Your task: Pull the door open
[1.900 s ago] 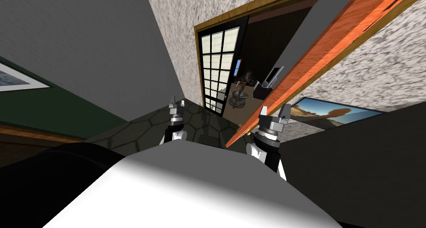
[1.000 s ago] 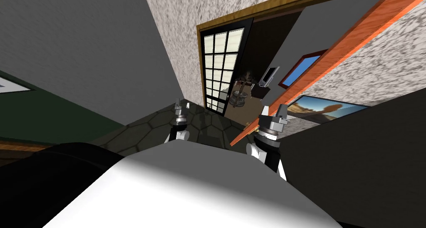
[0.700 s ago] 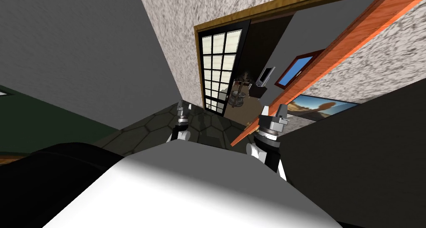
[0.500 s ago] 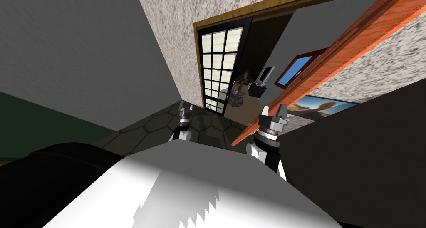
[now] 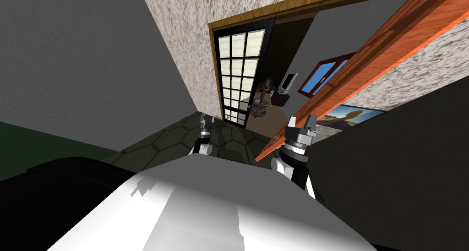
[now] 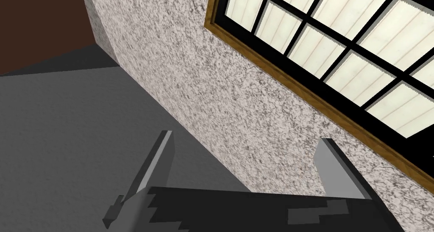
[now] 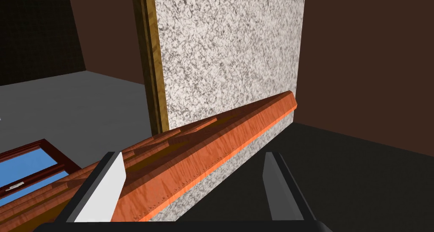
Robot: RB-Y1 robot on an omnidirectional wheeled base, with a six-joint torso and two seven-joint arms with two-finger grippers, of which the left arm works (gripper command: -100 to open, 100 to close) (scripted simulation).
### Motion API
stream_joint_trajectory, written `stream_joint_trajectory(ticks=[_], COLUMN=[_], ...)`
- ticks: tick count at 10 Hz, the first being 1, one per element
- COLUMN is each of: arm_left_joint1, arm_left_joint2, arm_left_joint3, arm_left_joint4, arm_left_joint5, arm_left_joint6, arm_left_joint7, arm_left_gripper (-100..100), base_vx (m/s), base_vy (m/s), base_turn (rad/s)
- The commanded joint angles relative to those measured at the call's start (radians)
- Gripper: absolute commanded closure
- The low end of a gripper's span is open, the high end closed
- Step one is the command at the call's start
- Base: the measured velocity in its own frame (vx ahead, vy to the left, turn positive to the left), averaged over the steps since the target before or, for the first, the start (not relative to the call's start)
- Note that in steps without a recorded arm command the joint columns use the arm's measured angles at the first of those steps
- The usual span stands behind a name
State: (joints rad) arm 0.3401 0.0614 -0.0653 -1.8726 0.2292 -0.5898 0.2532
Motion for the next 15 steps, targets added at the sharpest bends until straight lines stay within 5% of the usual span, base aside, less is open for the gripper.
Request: stream_joint_trajectory(ticks=[1, 15], arm_left_joint1=[-0.012, -0.128], arm_left_joint2=[0.006, 0.032], arm_left_joint3=[-0.017, -0.106], arm_left_joint4=[0.042, 0.348], arm_left_joint5=[0.018, 0.150], arm_left_joint6=[-0.016, -0.109], arm_left_joint7=[0.029, 0.233], arm_left_gripper=[-100, -100], base_vx=[0.063, 0.082], base_vy=[0.085, 0.053], base_turn=[-0.132, -0.102])
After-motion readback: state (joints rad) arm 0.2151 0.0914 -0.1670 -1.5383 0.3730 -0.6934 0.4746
